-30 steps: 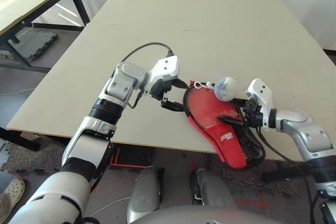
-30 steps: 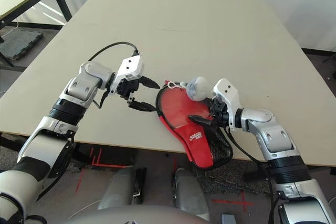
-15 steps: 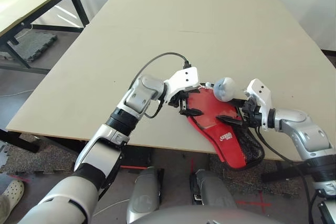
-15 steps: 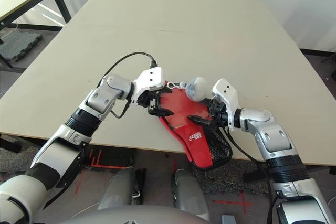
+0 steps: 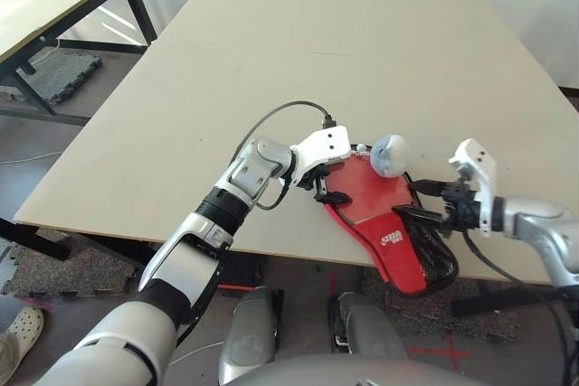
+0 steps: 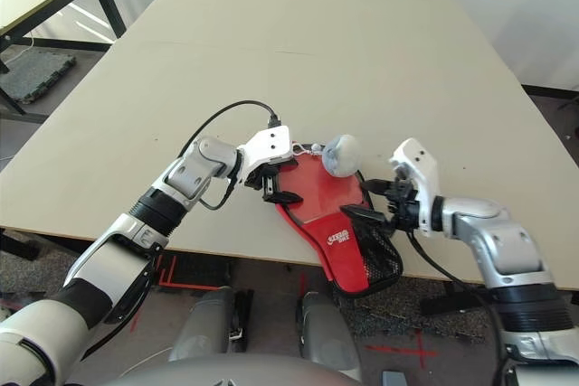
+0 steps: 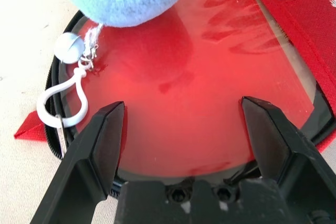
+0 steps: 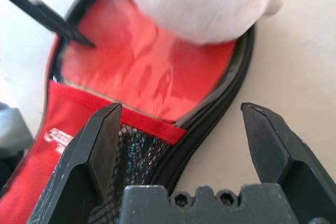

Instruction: Store the ping-pong paddle in its case and zip it.

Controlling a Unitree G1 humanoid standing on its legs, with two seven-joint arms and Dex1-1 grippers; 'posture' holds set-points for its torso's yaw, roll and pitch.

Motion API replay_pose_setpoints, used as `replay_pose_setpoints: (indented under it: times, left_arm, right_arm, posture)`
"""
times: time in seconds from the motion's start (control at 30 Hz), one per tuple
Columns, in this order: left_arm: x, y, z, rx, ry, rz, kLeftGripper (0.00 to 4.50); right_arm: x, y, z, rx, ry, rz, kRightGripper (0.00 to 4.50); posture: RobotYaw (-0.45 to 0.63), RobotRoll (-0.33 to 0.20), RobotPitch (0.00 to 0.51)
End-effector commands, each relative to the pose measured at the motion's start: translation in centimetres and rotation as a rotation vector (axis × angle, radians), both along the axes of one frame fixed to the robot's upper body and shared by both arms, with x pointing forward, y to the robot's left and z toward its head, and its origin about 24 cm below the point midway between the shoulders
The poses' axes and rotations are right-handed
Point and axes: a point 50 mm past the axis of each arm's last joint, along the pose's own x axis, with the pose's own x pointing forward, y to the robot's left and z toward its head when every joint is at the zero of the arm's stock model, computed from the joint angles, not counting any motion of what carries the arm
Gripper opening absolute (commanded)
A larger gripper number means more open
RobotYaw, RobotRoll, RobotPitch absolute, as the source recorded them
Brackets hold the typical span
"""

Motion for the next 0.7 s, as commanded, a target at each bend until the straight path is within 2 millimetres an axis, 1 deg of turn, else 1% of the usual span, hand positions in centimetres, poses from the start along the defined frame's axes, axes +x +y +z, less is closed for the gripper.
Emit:
replay_pose_setpoints:
  times: [0.03, 0.1, 0.13, 0.27, 0.33, 0.5, 0.7]
  left_arm:
    - [-0.3, 0.2, -1.3, 0.044, 0.042, 0.014, 4.46]
    - [-0.2, 0.2, -1.2, 0.037, 0.042, 0.021, 4.46]
    - [-0.2, 0.2, -1.1, 0.037, 0.042, 0.023, 4.46]
    - [-0.2, 0.4, -1.2, 0.041, 0.044, 0.022, 4.46]
    - [-0.2, 0.4, -1.2, 0.041, 0.045, 0.023, 4.46]
    - [-0.3, 0.4, -1.3, 0.037, 0.05, 0.032, 4.46]
    - [-0.5, 0.5, -1.5, 0.04, 0.054, 0.034, 4.46]
  right_arm:
    - [0.6, -0.8, 3.0, 0.025, -0.087, -0.023, 4.5]
    - [1.0, -0.7, 4.4, 0.04, -0.127, -0.02, 4.5]
    - [1.1, -0.5, 4.7, 0.044, -0.141, -0.017, 4.5]
    - [2.1, 0.4, 5.1, 0.034, -0.179, 0.0, 4.5]
    - [2.6, 1.1, 5.0, 0.037, -0.185, 0.01, 4.5]
    - [4.3, 2.4, 3.9, 0.038, -0.196, 0.024, 4.5]
    - [5.9, 3.4, 2.3, 0.004, -0.187, 0.043, 4.5]
  posture:
    - [0.02, 0.0, 0.104]
    - [0.03, 0.0, 0.102]
    - [0.03, 0.0, 0.101]
    - [0.03, 0.0, 0.098]
    - [0.04, 0.0, 0.097]
    - [0.05, 0.0, 0.093]
    - [0.06, 0.0, 0.089]
